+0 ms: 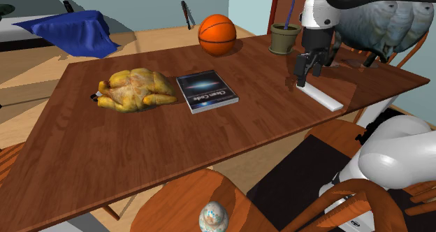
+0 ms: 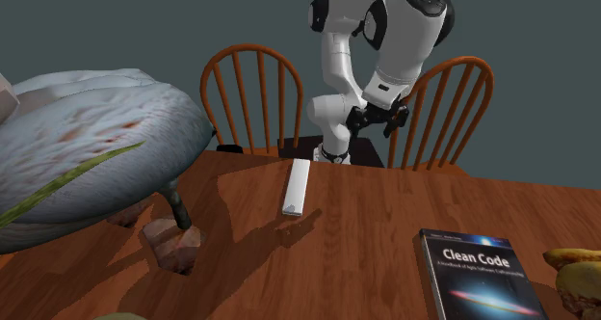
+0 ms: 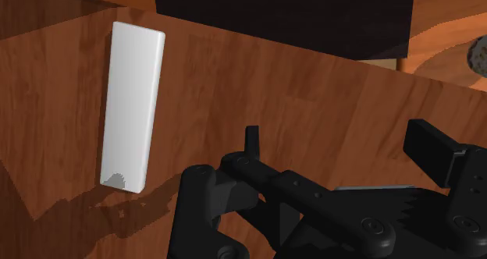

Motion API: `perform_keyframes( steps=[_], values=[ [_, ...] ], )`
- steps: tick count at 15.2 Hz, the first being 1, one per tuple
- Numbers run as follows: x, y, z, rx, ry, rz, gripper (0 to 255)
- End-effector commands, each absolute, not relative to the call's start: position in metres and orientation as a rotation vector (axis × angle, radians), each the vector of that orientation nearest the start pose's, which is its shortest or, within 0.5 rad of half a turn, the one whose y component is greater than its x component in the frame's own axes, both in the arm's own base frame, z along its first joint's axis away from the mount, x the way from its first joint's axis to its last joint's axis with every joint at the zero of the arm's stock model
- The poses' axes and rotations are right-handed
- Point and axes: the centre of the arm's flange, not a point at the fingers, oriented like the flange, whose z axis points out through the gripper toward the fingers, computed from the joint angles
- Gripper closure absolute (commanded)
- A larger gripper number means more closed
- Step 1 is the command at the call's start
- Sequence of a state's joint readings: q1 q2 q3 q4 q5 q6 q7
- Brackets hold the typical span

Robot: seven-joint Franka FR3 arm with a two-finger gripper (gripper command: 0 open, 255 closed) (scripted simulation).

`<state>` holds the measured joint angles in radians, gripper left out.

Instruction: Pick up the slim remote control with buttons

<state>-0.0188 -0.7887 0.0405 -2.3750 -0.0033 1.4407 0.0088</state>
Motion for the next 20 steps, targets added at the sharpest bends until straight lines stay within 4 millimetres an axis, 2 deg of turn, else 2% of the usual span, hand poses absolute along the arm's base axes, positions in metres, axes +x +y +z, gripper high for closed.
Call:
perform_keyframes(
  steps=[1,18,19,20],
  values=[
    [0.291,0.009,0.572,-3.166,0.002,0.231,0],
    [0.281,-0.195,0.466,-3.122,0.14,0.022,0],
    [0.28,-0.204,0.461,-3.12,0.146,0.013,0],
    [0.28,-0.204,0.456,-3.12,0.146,0.013,0]
  ],
)
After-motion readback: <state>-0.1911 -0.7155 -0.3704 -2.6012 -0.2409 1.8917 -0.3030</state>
